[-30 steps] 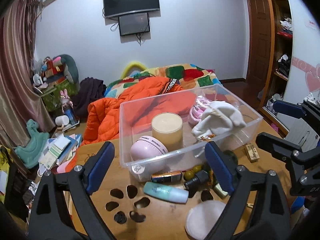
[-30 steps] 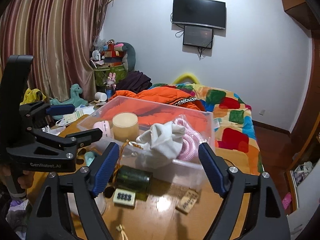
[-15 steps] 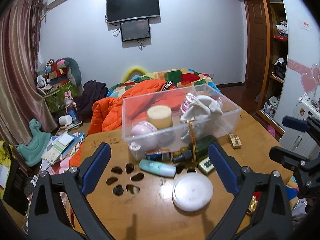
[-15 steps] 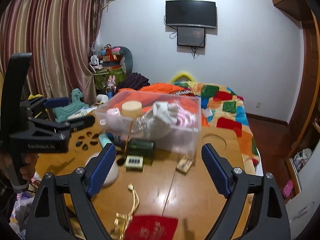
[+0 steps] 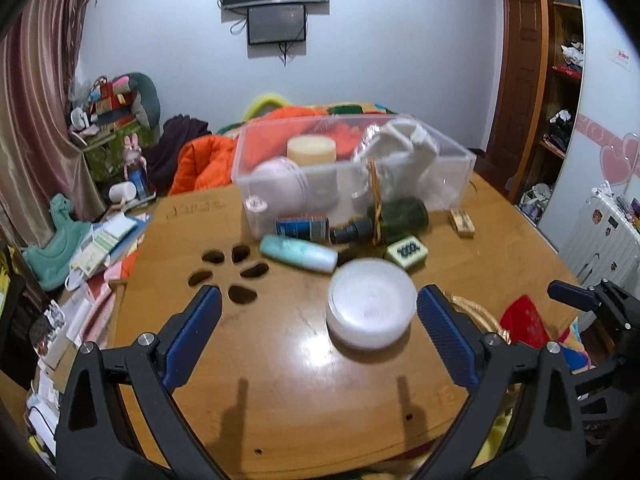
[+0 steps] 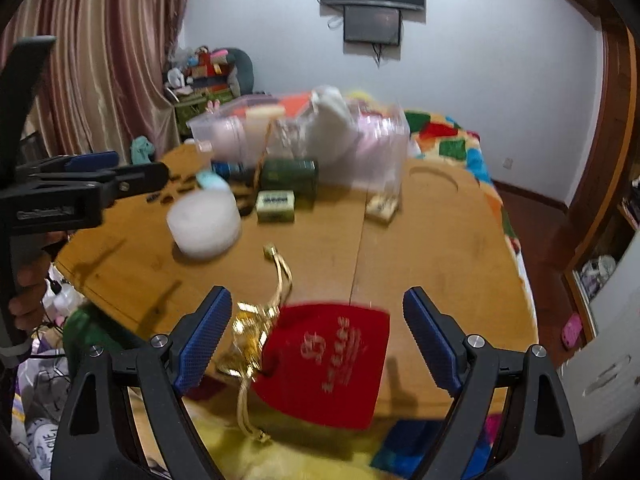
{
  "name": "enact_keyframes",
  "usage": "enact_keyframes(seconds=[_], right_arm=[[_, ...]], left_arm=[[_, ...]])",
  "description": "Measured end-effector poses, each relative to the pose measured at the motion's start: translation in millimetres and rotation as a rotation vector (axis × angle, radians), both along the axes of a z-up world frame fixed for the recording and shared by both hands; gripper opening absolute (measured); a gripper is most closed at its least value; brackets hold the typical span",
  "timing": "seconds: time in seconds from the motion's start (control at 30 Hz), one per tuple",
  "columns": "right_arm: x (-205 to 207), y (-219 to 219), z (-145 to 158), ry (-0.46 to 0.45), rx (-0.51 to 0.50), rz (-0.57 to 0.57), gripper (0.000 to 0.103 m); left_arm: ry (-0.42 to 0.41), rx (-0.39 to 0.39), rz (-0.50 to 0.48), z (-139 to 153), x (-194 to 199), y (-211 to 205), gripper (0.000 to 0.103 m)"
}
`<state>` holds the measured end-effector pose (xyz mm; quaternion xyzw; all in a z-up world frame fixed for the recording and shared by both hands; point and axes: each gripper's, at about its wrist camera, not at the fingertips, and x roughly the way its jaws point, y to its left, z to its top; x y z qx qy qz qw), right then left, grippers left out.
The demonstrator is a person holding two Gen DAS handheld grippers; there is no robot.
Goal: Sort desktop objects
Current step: 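Grasp the red velvet pouch with the right gripper and lift it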
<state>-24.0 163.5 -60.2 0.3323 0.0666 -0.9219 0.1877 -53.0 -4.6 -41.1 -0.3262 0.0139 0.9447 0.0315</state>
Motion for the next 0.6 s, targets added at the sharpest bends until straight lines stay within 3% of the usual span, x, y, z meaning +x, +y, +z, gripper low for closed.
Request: enact_keyframes(seconds=[0.27,0.37,0.43,0.6], right_arm=[[-0.4,6.0,-22.2,-0.044,-0.014,-0.020,0.081],[0.7,11.2,-21.3,-0.026,-0.033,-0.019,0.061],[-1.6,15.0,-18.9,-0.035,-0.057,-0.011,0.040],[-8.5,23.9,-17.3,-0.054,-0.106,-0.012,0.026]], left_arm=[[-0.076,0.006,-0.019,-27.3,-8.9,15.4,0.099],[-0.085,-0.001,-0.028,-31.4,-14.6,21.1,0.099],[-0.092,-0.003,-0.029,-33.2,-18.7,23.3,0.099],[-0.111,-0.007,-0.015,-38.3,-32.2,27.0,0.099]])
